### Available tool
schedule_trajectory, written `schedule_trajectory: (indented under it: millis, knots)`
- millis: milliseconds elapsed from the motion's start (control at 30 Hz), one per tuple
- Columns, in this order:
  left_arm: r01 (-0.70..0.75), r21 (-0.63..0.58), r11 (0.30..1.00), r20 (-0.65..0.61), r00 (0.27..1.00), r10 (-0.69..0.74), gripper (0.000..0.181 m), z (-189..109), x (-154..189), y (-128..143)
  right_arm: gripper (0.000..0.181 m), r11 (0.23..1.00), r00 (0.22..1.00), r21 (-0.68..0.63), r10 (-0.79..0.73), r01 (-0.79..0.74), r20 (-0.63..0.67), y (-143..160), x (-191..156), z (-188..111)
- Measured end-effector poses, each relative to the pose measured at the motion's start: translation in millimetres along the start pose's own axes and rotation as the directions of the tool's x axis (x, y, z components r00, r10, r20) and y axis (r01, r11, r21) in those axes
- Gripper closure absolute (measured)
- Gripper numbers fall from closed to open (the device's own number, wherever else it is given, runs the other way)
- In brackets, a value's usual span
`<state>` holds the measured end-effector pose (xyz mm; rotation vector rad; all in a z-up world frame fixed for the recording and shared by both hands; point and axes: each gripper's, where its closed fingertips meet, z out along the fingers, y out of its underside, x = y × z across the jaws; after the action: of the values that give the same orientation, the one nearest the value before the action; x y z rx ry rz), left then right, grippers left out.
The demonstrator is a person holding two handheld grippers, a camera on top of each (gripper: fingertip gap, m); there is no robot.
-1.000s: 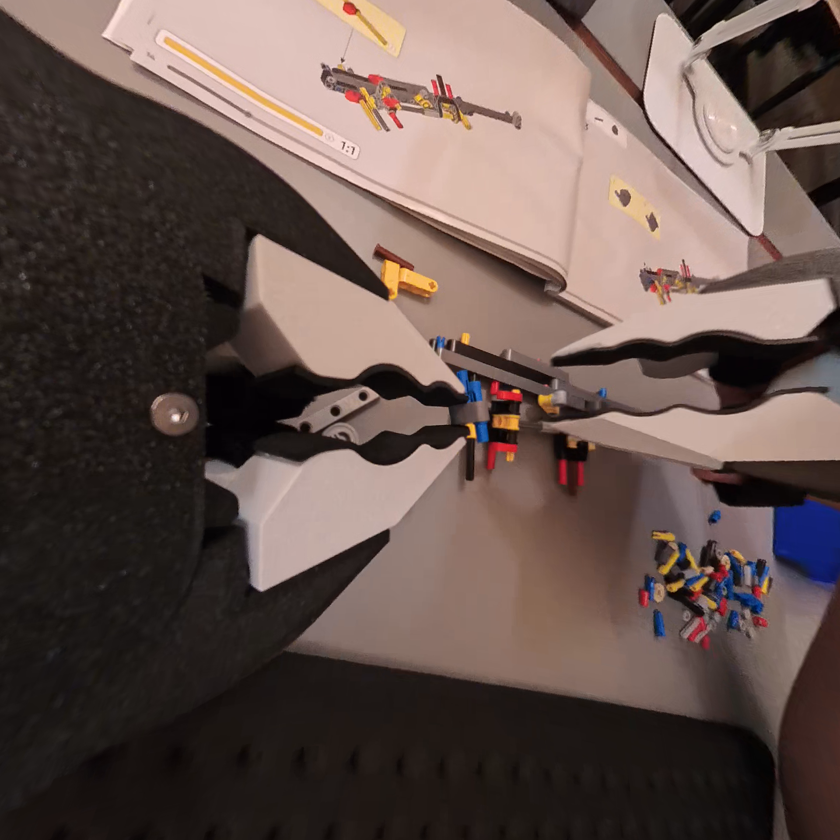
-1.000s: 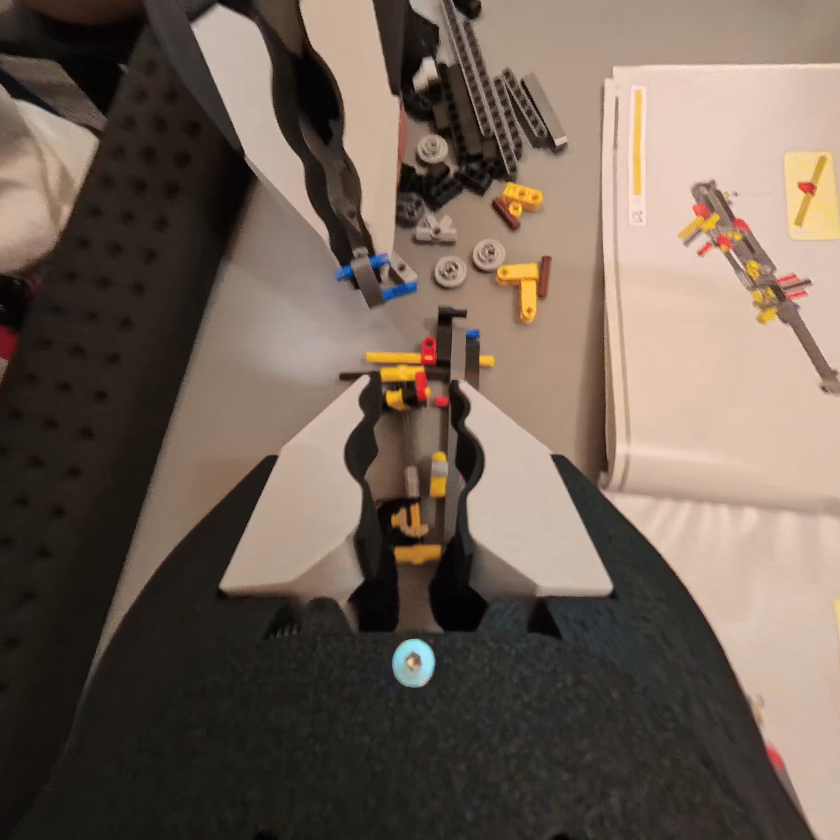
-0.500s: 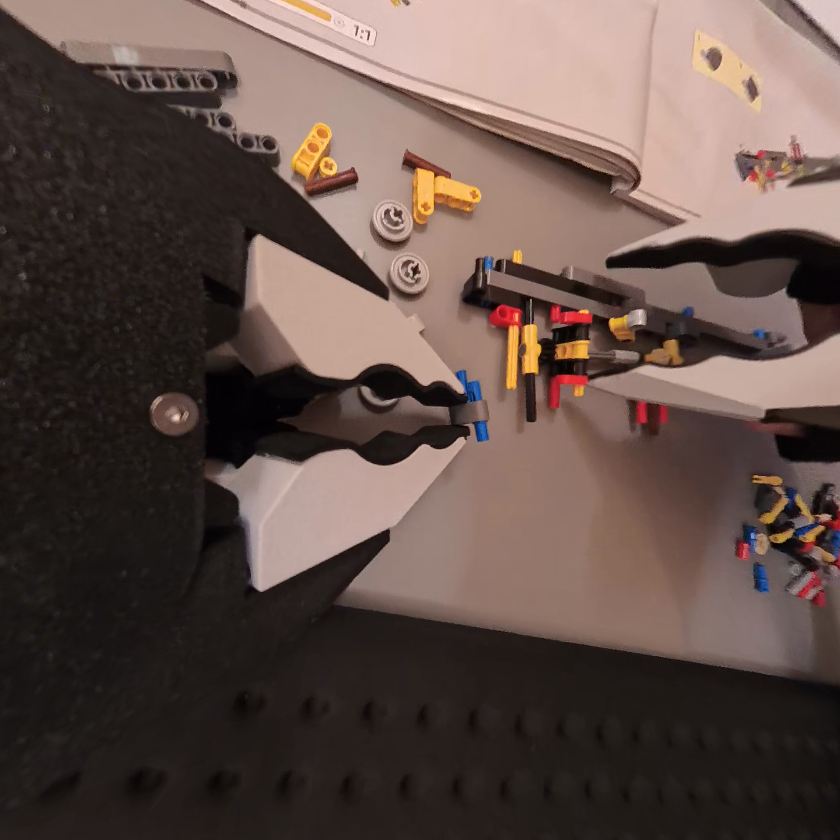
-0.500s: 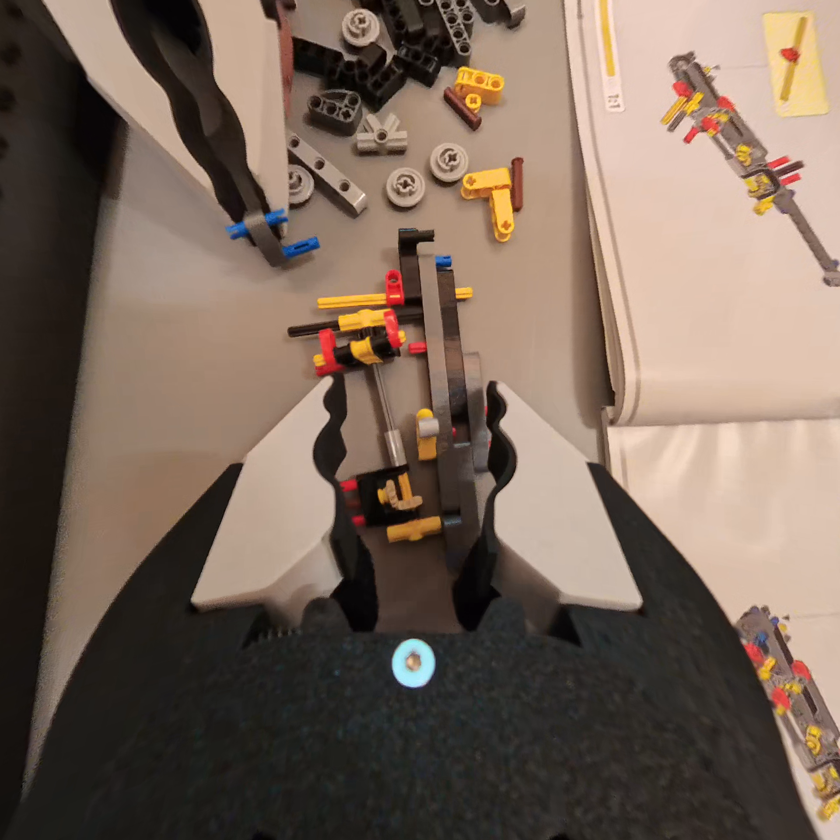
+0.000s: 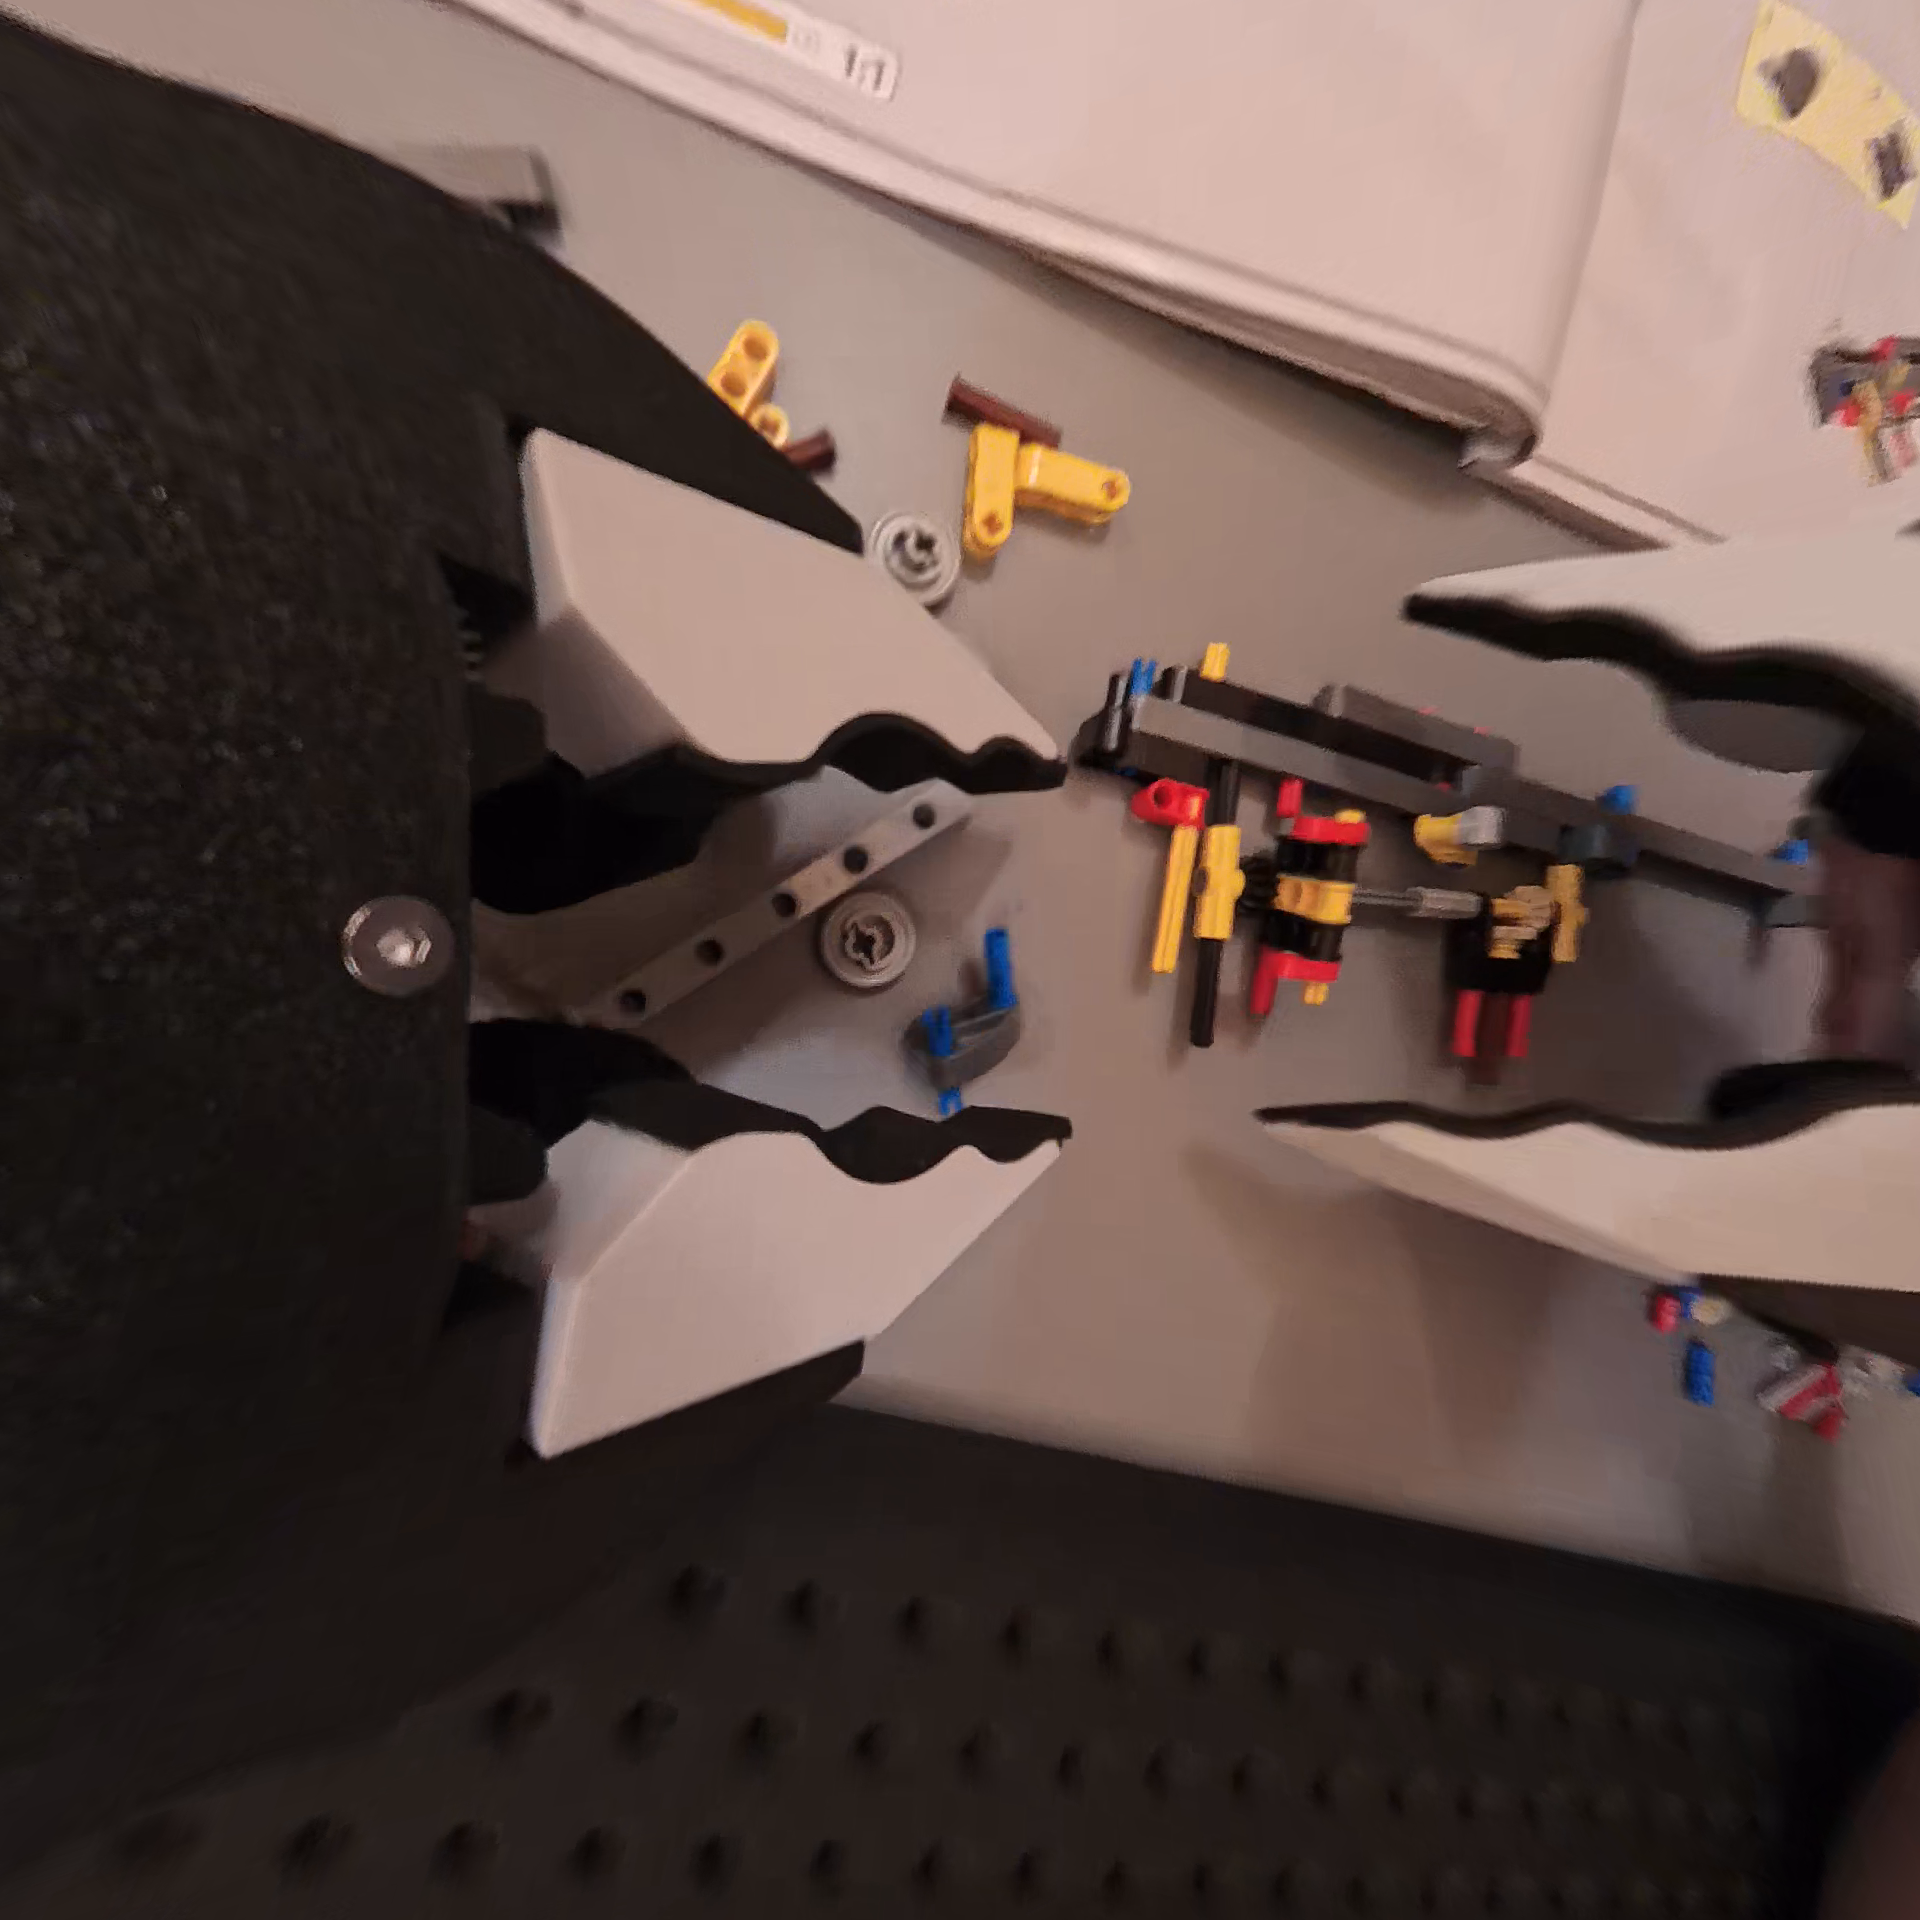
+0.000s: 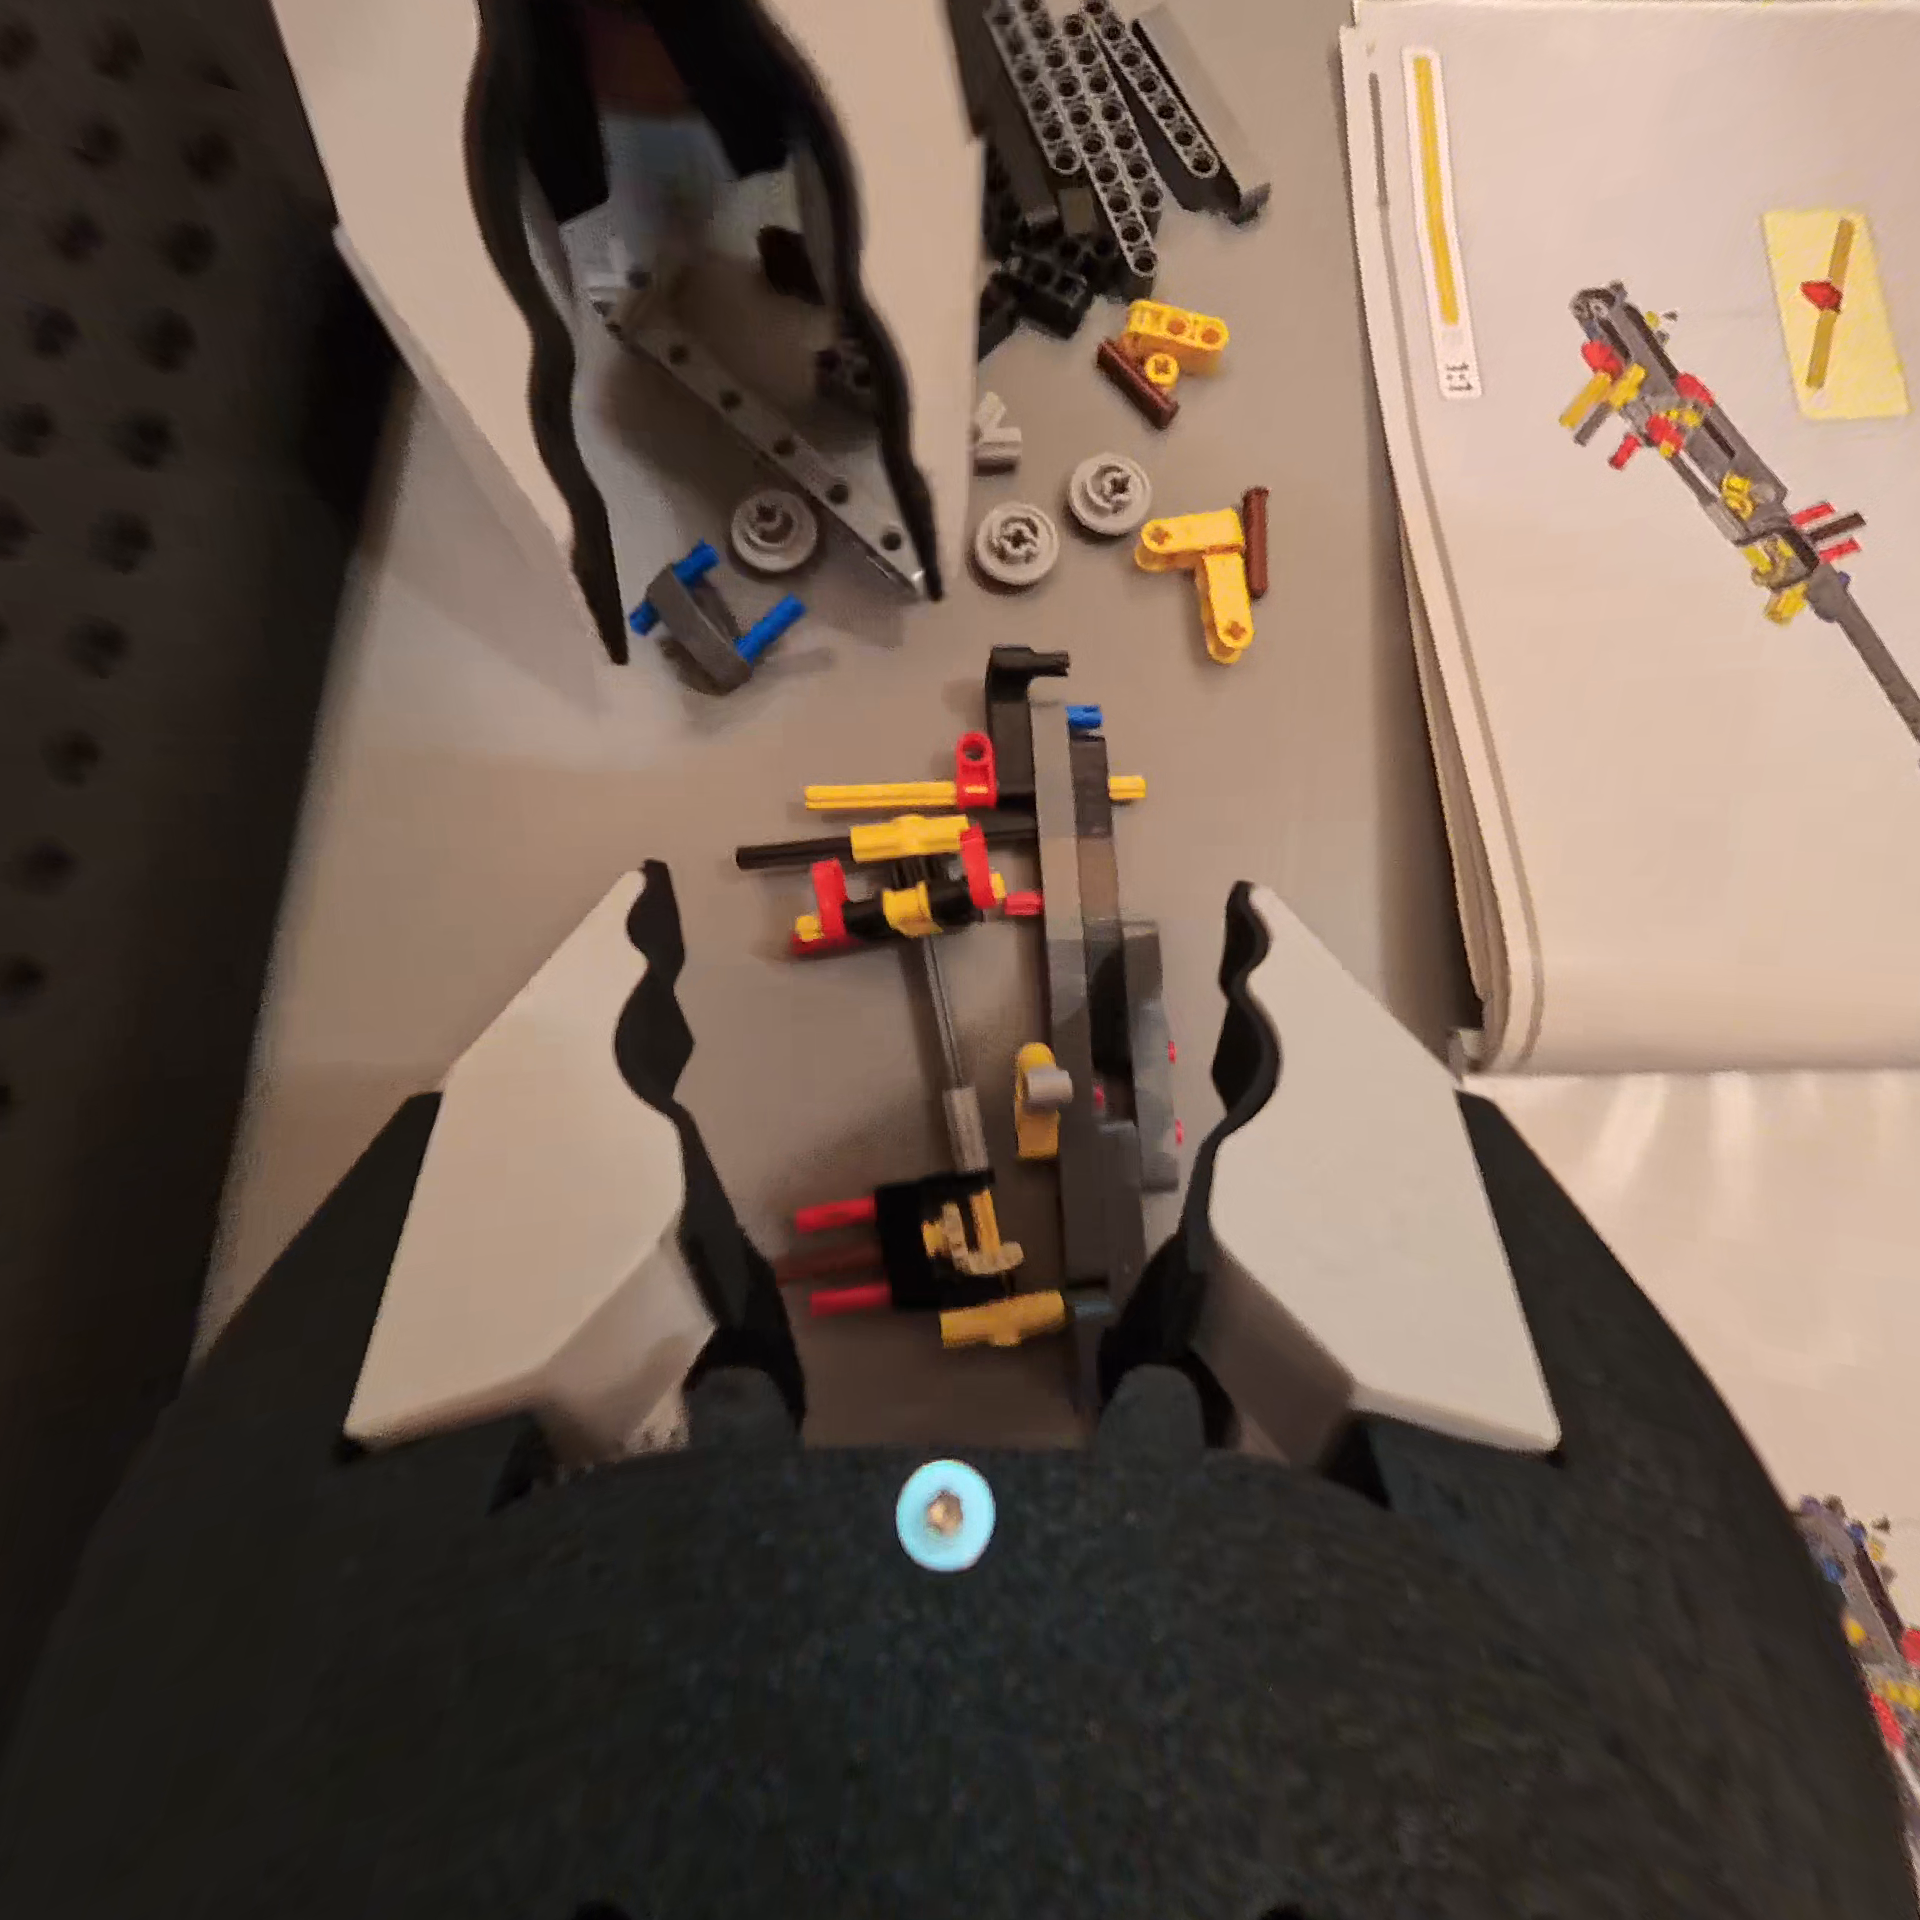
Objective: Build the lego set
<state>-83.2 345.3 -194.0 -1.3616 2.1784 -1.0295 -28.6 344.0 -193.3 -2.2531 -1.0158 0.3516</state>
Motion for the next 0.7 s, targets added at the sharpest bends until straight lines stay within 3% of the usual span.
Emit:
schedule_trajectory:
  millis: [67, 167, 267, 433, 700]
  knots:
    - [0.000, 0.027, 1.000, -0.031, 1.000, 0.001, 0.119, -5.0, -11.2, -9.5, 0.074, 0.999, 0.999, -0.022, -0.032, 0.032, -0.010, 0.7, -2.4, 6.4]
    - [-0.026, -0.074, 0.997, -0.013, 1.000, 0.025, 0.117, 10.0, -39.5, -3.7, 0.076, 0.997, 0.998, -0.032, -0.065, 0.064, -0.026, 1.4, -3.3, 12.9]
    - [-0.084, -0.118, 0.989, -0.062, 0.995, 0.077, 0.115, 25.0, -39.2, -2.3, 0.091, 0.998, 0.998, -0.021, -0.057, 0.057, -0.023, 1.6, -1.3, 16.8]
    - [-0.106, -0.108, 0.988, -0.072, 0.993, 0.098, 0.124, 31.6, -36.2, -7.3, 0.101, 0.999, 0.999, -0.021, -0.025, 0.026, 0.027, 6.5, -2.8, 21.5]
    - [-0.101, -0.089, 0.991, -0.006, 0.995, 0.101, 0.129, 33.6, -36.8, -8.9, 0.101, 0.999, 0.999, -0.047, -0.020, 0.021, 0.025, 7.4, -2.2, 21.6]
